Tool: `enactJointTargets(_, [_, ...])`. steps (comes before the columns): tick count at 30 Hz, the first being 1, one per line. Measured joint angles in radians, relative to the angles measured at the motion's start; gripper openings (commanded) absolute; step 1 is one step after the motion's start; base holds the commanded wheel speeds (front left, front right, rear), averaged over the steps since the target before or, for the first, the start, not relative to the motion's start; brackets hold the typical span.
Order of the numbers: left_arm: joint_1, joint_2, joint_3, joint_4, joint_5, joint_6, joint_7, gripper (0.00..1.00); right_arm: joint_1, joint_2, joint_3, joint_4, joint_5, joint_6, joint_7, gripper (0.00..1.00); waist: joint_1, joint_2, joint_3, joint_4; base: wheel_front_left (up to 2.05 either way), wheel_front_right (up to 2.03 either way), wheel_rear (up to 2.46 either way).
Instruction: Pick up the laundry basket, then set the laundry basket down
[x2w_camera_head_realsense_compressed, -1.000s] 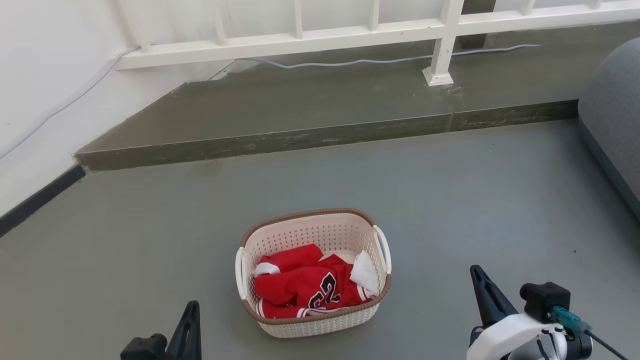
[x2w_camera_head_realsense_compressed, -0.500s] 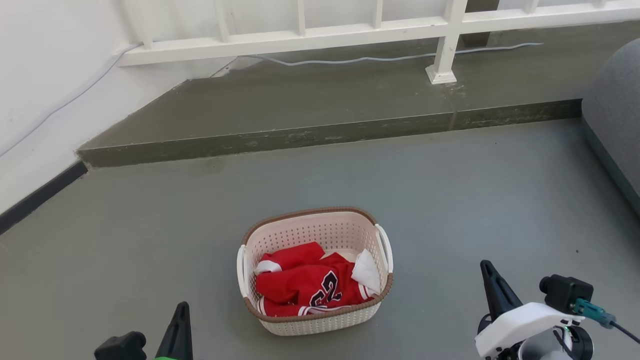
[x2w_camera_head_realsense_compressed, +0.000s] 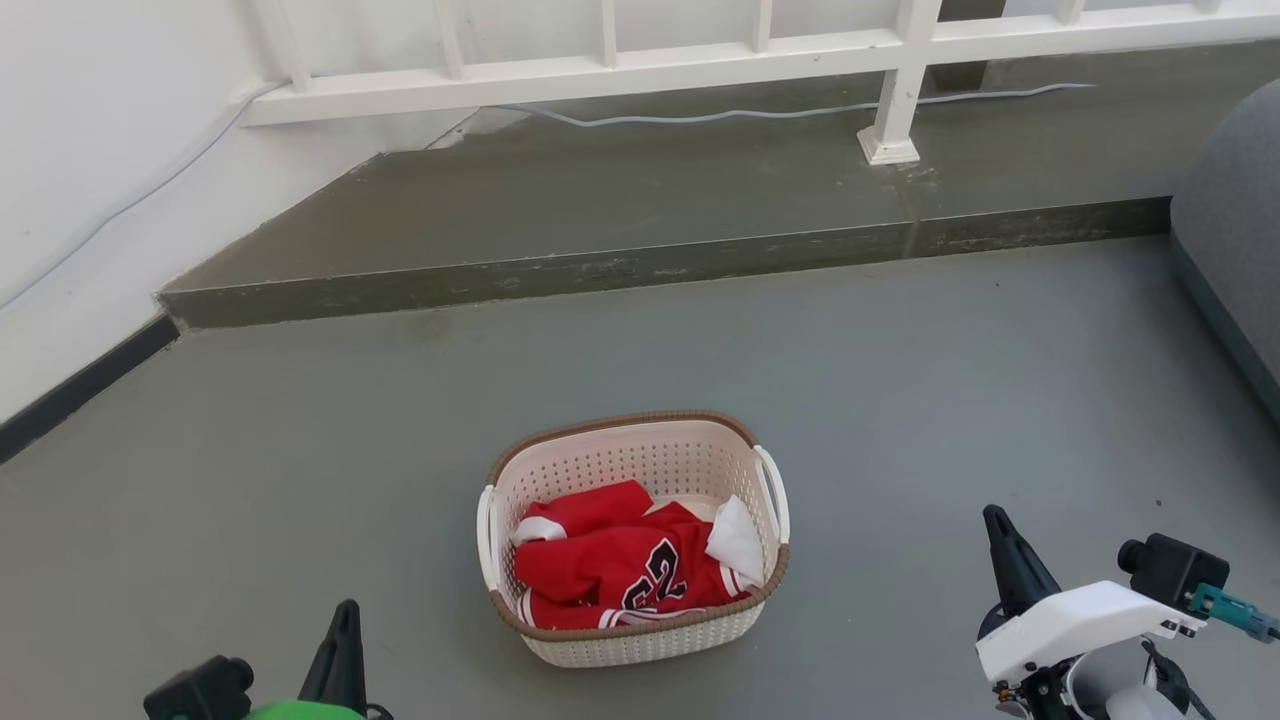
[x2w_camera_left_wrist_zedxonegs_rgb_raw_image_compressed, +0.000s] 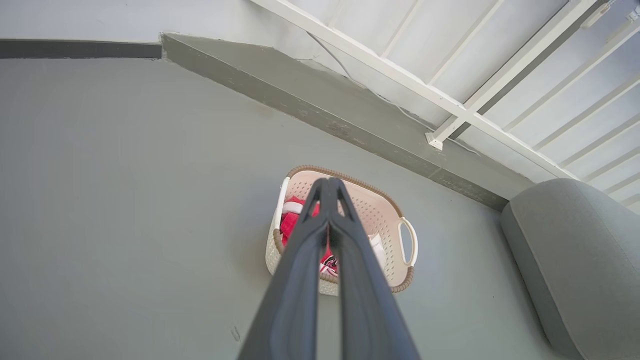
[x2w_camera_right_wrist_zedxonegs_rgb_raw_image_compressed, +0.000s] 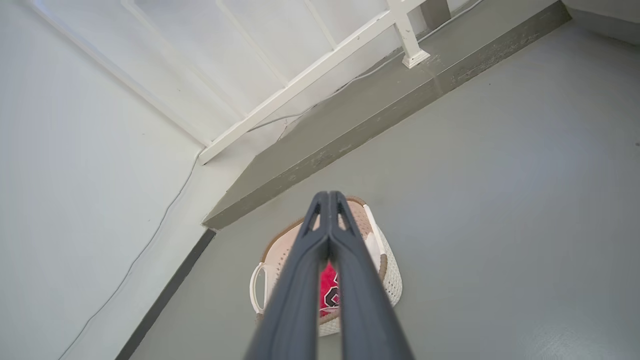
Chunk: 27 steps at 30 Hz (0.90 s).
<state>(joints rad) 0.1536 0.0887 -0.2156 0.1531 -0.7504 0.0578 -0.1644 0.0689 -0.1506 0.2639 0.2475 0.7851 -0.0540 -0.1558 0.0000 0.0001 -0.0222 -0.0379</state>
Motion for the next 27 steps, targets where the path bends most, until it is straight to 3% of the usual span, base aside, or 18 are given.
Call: enactJointTargets(27, [-0.069, 0.001, 0.074, 0.032, -0.323, -0.059, 0.077, 0.0, -0.042, 0.024, -0.117, 0.001, 0.306, 0.056, 0.076, 0.0, 0.0, 0.0, 0.009, 0.013, 0.0, 0.0, 0.0])
